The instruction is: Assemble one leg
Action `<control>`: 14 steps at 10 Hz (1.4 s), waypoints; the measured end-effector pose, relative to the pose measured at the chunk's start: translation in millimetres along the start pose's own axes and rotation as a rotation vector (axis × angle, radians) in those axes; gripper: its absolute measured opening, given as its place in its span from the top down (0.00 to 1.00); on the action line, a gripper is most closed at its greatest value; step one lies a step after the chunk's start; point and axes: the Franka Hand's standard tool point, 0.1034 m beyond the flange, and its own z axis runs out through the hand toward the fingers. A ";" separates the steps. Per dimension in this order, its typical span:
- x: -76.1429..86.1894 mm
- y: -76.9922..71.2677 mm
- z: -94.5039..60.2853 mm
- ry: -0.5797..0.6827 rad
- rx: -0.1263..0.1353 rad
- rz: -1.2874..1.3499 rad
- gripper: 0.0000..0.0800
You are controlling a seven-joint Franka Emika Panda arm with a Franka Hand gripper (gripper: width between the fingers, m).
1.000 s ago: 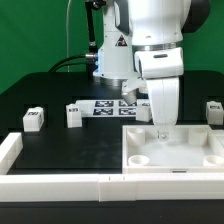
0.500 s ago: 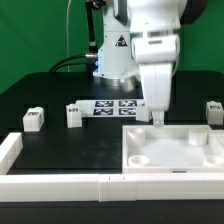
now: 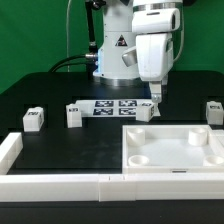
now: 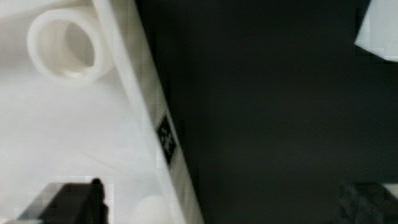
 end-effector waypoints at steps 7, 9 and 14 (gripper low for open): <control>-2.1 -3.2 1.5 0.019 -0.014 0.316 0.19; 2.1 -16.3 3.7 0.036 -0.015 0.598 0.19; 37.9 -44.2 7.2 0.049 0.024 1.236 0.19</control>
Offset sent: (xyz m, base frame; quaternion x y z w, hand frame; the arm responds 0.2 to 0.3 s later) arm 0.0000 0.0000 0.0000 0.0000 0.0000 0.0000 1.0000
